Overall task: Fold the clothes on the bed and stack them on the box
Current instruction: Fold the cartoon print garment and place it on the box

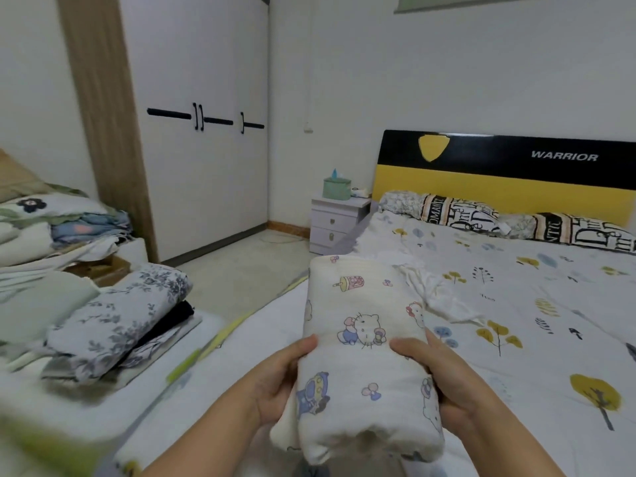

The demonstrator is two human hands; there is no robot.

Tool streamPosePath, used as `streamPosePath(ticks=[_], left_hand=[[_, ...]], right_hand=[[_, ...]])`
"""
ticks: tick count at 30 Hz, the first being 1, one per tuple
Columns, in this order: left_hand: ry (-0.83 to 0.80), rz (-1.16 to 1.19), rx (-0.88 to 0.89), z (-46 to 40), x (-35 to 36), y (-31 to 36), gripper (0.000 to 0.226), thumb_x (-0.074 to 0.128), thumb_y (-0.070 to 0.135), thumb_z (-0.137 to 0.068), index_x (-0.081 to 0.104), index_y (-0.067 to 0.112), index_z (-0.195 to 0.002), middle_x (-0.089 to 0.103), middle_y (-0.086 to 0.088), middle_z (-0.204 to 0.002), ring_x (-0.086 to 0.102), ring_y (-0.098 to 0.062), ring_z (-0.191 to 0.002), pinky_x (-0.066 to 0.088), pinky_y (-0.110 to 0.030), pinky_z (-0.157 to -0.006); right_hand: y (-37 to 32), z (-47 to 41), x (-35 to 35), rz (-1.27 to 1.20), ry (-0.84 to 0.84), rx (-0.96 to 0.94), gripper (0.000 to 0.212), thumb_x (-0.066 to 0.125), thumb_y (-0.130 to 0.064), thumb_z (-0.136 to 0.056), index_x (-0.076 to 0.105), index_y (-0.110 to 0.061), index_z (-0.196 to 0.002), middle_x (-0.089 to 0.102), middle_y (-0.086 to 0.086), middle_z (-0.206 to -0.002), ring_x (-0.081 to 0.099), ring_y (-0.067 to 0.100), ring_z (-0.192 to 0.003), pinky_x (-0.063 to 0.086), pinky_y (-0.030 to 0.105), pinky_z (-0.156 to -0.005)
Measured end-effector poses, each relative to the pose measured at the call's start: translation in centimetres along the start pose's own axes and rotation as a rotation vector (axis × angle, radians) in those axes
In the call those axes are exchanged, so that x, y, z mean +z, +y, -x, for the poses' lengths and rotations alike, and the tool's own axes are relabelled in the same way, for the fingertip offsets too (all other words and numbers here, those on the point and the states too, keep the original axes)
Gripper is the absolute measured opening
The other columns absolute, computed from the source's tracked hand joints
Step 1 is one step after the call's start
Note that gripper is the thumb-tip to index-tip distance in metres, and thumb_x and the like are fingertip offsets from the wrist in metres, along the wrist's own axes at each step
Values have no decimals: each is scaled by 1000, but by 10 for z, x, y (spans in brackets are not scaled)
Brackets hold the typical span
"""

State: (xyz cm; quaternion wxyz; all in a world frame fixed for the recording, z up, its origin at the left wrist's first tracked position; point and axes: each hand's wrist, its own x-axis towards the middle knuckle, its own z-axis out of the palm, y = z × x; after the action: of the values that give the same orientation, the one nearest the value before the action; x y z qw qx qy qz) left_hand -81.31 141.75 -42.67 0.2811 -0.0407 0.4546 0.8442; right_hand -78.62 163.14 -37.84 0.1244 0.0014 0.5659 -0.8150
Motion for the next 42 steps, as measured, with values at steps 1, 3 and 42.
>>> streamPosePath(ticks=[1,3,42], left_hand=[[7,-8,11,12,-1,3,83,96,19,-30,70,-1,-106,62,-25,-118,66,-38,-95,49,-46,-92],[29,-51,37,40,0,9,58,90,19,-47,73,0,-99,66,-24,-110,69,-36,-87,56,-44,-80],[465,-275,326,251,-211,183,16,57,10,-86,64,6,-100,72,-17,-82,69,-27,-63,56,-36,-66]], right_hand=[[-1,4,8,-30,-23,18,55,66,-10,-63,59,-10,-118,71,16,-102,70,34,-89,59,41,-68],[-3,12,24,-119,-63,79,46,65,-18,-69,63,-7,-114,71,18,-104,69,35,-92,59,44,-71],[69,-82,351,39,-365,224,38,74,-2,-57,70,-1,-95,69,22,-102,69,33,-77,58,42,-68]])
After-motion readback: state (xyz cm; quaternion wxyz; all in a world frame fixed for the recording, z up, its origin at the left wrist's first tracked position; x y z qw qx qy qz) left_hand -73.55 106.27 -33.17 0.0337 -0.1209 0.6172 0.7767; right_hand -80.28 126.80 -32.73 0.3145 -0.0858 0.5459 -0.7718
